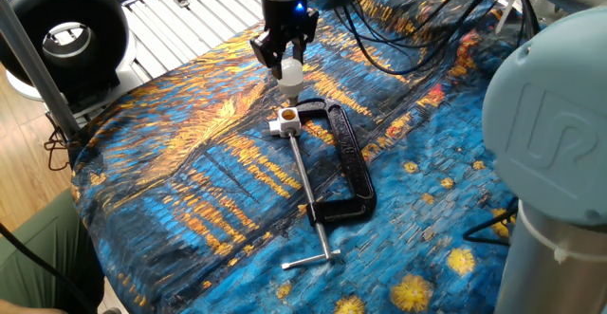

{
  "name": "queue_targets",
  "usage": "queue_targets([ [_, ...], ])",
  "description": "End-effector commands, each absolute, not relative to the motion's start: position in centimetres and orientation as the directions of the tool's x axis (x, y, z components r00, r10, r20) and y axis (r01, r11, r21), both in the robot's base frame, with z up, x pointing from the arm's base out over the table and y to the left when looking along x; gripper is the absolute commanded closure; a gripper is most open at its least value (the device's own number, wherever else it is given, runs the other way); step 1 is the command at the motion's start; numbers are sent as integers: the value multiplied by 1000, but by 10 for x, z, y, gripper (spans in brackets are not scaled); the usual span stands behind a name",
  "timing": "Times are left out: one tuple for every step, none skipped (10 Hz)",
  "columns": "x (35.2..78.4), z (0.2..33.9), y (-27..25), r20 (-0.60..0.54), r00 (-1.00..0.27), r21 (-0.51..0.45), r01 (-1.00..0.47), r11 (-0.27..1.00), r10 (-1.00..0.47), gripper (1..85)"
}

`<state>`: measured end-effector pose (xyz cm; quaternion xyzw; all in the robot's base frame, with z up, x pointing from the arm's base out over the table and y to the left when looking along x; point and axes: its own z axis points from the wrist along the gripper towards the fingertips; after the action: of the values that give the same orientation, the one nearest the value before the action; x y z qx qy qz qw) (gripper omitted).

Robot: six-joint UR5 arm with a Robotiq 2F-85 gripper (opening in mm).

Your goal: Install the light bulb by rotating it

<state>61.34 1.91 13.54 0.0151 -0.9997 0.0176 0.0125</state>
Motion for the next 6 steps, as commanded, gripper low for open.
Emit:
queue_targets([
  [625, 139, 27, -29, -1000, -40, 13, 999, 12, 847],
  [626, 139, 35, -50, -998, -22, 37, 999, 36, 847],
  [623, 138, 39, -53, -997, -19, 48, 999, 47, 847],
  [616, 139, 41, -49, -997, -19, 54, 998, 53, 847],
  [609, 140, 41, -41, -998, -17, 53, 998, 52, 847],
  [603, 141, 43, -30, -998, -10, 60, 998, 60, 847],
])
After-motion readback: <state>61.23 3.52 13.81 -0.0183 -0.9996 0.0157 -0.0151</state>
